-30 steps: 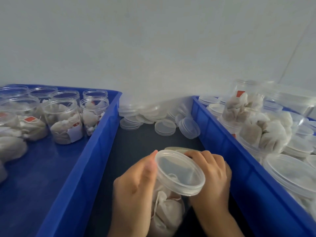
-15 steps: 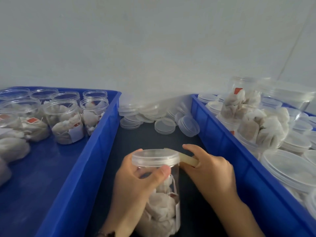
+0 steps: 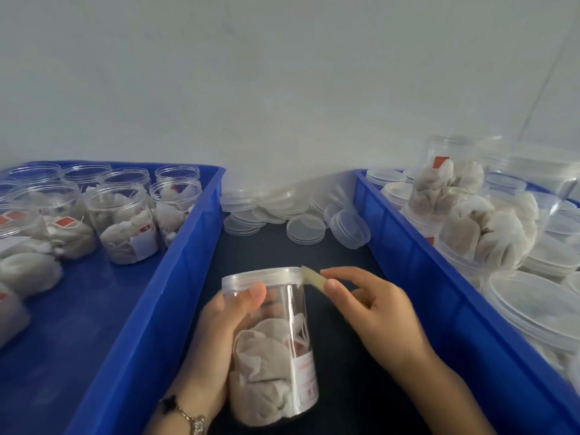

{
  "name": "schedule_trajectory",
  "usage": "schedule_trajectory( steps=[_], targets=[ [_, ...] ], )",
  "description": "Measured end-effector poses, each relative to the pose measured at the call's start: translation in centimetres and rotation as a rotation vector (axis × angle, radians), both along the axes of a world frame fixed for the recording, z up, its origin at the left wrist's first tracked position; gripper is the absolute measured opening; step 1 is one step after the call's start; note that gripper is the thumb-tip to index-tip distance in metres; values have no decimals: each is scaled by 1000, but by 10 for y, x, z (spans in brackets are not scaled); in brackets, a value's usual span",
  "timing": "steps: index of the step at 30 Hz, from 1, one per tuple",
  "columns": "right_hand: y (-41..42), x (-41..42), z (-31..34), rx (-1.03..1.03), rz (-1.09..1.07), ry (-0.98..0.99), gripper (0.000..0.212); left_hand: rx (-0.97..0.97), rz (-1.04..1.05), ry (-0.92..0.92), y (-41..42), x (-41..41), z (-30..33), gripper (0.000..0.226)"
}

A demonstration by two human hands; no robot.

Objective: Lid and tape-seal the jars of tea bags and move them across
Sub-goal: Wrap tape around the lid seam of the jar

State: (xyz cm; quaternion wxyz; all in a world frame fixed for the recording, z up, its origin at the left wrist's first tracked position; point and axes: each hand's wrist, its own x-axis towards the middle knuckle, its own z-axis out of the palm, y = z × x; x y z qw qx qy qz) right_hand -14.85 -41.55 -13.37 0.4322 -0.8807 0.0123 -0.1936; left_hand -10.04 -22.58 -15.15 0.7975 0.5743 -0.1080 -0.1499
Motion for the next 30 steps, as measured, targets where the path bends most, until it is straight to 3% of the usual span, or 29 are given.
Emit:
schedule_trajectory(
  steps=[4, 8, 14, 17, 24, 30],
  targets=[
    [-1, -4, 6, -198, -157, -64, 54, 59, 57, -77, 1, -1, 3, 93],
    [5, -4, 8, -316, -40, 55, 41, 70, 100, -113, -1, -2, 3, 88],
    [11, 5, -4, -13, 81, 23, 38, 93, 62, -207, -2, -6, 4, 81],
    [8, 7, -6, 40, 102, -4, 27, 72, 67, -234, -3, -6, 4, 80],
    [7, 9, -4, 264, 209, -6, 43, 67, 70, -254, -3, -4, 1, 83],
    [10, 12, -5, 142, 160, 64, 24, 48, 90, -212, -3, -4, 2, 88]
  ],
)
